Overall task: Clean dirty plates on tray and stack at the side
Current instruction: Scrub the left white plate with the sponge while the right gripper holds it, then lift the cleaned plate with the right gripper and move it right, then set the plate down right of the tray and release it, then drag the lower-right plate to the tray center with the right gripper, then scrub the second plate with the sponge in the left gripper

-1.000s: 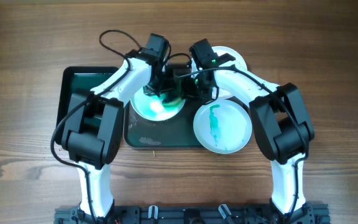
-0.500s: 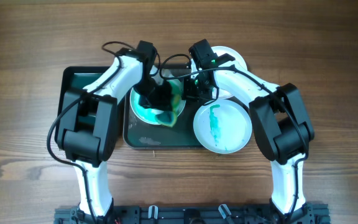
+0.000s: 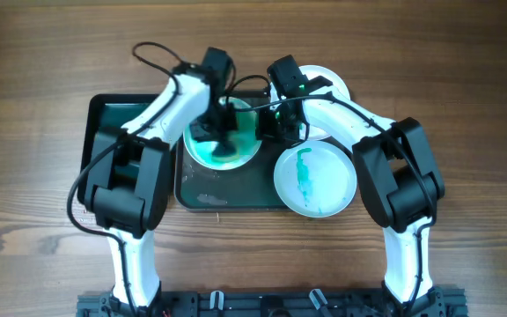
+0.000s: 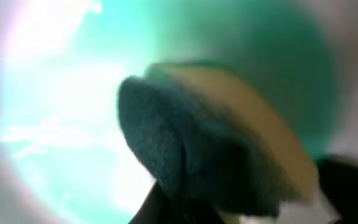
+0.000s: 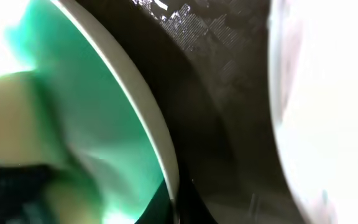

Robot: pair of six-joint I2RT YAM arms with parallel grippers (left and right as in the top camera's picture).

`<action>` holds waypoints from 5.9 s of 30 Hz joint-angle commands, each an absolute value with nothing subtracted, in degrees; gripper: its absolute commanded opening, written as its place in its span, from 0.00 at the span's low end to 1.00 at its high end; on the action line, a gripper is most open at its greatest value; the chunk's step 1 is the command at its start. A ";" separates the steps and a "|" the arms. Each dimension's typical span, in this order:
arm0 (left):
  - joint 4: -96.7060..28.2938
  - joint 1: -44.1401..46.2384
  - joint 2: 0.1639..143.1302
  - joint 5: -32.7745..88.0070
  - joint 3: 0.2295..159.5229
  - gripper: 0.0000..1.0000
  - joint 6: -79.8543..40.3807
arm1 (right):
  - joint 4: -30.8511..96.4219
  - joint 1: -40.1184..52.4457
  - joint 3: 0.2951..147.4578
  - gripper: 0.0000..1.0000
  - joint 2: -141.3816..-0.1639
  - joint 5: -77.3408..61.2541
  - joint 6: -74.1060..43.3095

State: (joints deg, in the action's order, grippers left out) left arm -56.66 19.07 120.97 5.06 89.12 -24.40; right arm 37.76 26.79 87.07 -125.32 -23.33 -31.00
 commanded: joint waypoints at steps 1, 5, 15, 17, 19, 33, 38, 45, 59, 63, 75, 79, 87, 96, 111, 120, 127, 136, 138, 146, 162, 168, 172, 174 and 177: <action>-64.49 15.31 119.50 -3.11 96.88 0.04 -27.20 | 38.46 26.39 84.73 0.04 -128.07 -19.38 -30.37; -72.69 10.41 115.22 -3.09 102.06 0.04 -23.49 | 38.50 26.39 84.75 0.04 -128.03 -19.44 -28.47; -76.44 0.71 108.75 -3.05 102.28 0.04 -18.44 | 46.61 35.35 86.26 0.04 -110.65 16.19 -27.03; -76.07 0.86 108.75 -2.83 102.28 0.04 -18.44 | 47.77 40.38 86.26 0.04 -107.07 27.24 -27.07; -76.09 0.84 108.75 -2.83 102.28 0.04 -18.44 | 49.67 44.95 86.26 0.04 -105.14 38.09 -27.20; -76.12 0.84 108.75 -2.81 102.28 0.04 -18.44 | 55.88 61.28 86.26 0.04 -104.33 87.15 -25.32; -76.12 0.84 108.75 -2.83 102.28 0.04 -18.44 | 53.45 62.24 86.26 0.04 -104.33 87.07 -22.48; -76.07 0.86 108.75 -2.02 102.28 0.04 -18.46 | 53.36 59.46 86.24 0.04 -104.36 48.88 -29.63; -75.79 3.33 108.75 0.62 102.26 0.04 -18.46 | 58.30 -0.08 86.24 0.04 -91.66 -18.92 -16.43; -73.54 7.49 108.77 0.58 102.21 0.04 -18.46 | 60.69 -15.44 83.42 0.04 -90.21 -16.05 -15.05; -70.26 12.64 108.77 0.60 102.21 0.04 -18.63 | 29.19 -26.70 52.38 0.04 -91.77 -5.54 -18.39; -70.26 12.64 108.77 0.60 102.21 0.04 -18.63 | 27.66 -26.61 52.16 0.07 -94.39 -5.61 -18.39; -70.28 13.37 108.77 0.60 102.21 0.04 -18.68 | 41.17 -26.30 59.31 0.31 -91.15 -21.74 -16.32; -68.16 17.15 108.77 0.56 102.21 0.04 -20.43 | 51.55 -9.08 52.62 0.31 -87.53 -25.23 -6.90; -68.14 17.15 108.77 0.56 102.21 0.04 -20.36 | 45.45 3.05 50.00 0.30 -90.67 -12.16 -9.41; -68.10 17.15 108.77 0.56 102.21 0.04 -20.36 | 41.93 3.05 47.68 0.23 -90.67 -13.21 -9.23; -68.10 17.15 108.77 0.54 102.21 0.04 -20.36 | 40.45 3.05 46.61 0.04 -90.63 -13.93 -9.91; -67.92 17.15 108.77 0.56 102.21 0.04 -20.38 | 42.17 17.72 53.15 0.04 -84.55 -14.52 -24.86; -67.90 17.15 108.77 0.56 102.21 0.04 -20.38 | 34.81 26.50 53.15 0.04 -85.19 -7.33 -37.19; -67.85 17.10 108.77 0.56 102.21 0.04 -20.40 | 23.70 34.61 62.26 0.04 -102.54 -0.03 -46.68; -68.10 17.10 108.77 0.58 102.21 0.04 -20.40 | 17.08 30.02 63.77 0.26 -110.74 -13.93 -26.98; -68.16 17.17 108.79 0.82 98.28 0.04 -22.98 | 16.62 30.02 63.77 0.04 -111.20 -14.00 -29.17; -61.69 17.17 108.79 6.66 88.68 0.04 -22.94 | 16.71 30.02 63.77 0.04 -111.20 -14.02 -29.15; -57.60 17.45 108.79 7.05 84.23 0.04 -22.90 | 16.71 30.02 63.77 0.04 -111.20 -14.04 -29.15; -54.13 18.68 108.84 7.01 80.88 0.04 -19.92 | 16.67 30.02 63.77 0.04 -111.20 -14.06 -29.10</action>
State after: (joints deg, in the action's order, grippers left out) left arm -55.66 17.43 109.65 5.32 83.24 -21.87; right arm 16.84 30.06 62.52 -109.75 -13.08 -28.64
